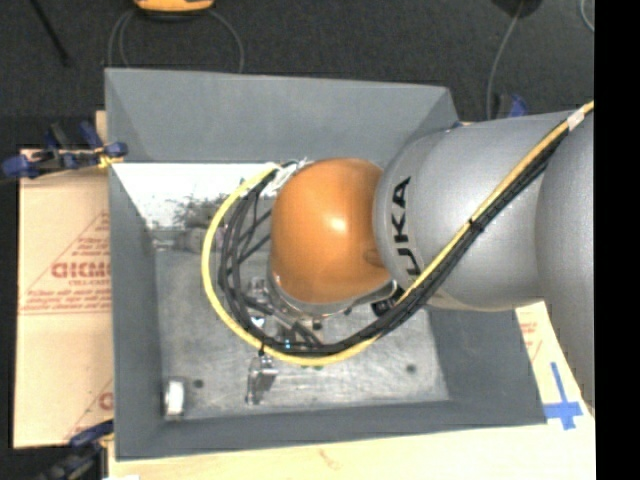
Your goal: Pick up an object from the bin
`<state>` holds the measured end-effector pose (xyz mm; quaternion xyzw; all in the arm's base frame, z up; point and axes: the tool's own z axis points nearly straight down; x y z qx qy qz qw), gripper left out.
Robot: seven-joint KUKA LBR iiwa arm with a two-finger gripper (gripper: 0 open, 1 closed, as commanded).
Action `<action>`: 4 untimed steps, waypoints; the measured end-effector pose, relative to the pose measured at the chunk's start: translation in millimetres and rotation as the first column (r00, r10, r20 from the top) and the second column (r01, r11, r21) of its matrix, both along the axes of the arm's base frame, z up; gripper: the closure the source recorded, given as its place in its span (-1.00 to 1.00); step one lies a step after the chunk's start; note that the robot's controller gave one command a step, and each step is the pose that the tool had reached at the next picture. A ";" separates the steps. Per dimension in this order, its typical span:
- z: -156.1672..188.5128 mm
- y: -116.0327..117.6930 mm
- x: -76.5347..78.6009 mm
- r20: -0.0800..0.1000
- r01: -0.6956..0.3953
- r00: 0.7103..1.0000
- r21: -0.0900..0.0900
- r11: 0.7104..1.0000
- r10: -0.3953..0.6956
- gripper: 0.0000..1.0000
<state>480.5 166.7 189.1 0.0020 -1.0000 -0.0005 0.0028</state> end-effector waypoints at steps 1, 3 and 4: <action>-20.8 -91.4 66.3 0.010 -0.248 0.969 -0.006 0.969 0.248 -1.00; -112.8 -38.4 108.6 0.021 -0.166 0.986 0.004 0.986 0.166 1.00; -26.8 -40.4 105.9 0.017 -0.050 0.999 0.002 0.999 0.050 1.00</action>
Offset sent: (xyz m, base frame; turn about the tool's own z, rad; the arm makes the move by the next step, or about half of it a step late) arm 0.0642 -0.0868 -0.0208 -0.2579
